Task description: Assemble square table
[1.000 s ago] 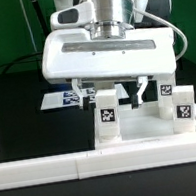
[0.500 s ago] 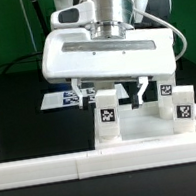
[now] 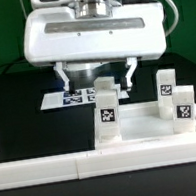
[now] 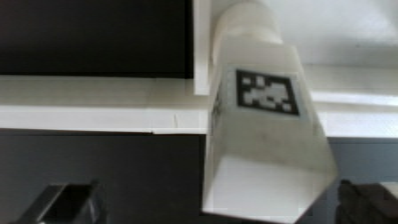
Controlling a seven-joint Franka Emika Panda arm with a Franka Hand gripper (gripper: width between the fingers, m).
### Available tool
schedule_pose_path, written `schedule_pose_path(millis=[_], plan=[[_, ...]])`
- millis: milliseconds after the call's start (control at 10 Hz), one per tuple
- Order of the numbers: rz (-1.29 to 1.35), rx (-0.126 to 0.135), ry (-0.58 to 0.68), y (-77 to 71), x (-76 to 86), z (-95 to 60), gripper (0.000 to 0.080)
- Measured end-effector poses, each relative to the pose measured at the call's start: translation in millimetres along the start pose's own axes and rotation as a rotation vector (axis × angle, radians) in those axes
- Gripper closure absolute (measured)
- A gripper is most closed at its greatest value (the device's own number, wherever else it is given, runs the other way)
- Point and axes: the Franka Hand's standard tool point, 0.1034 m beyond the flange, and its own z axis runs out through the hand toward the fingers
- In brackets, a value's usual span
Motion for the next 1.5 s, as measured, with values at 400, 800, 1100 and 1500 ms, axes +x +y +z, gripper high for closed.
schedule_pose_path(millis=[400,800,1100,1500], plan=[[0.018,0.049,-0.309,-4.4,8.1,-2.1,0.015],[0.037,0.044,-0.321,3.5,4.0,14.1,0.015],[0.082,0.027,-0.325,-16.4,-4.3,27.1,0.015],[0.123,0.014,-0.328,-19.5,-5.7,27.9,0.0408]])
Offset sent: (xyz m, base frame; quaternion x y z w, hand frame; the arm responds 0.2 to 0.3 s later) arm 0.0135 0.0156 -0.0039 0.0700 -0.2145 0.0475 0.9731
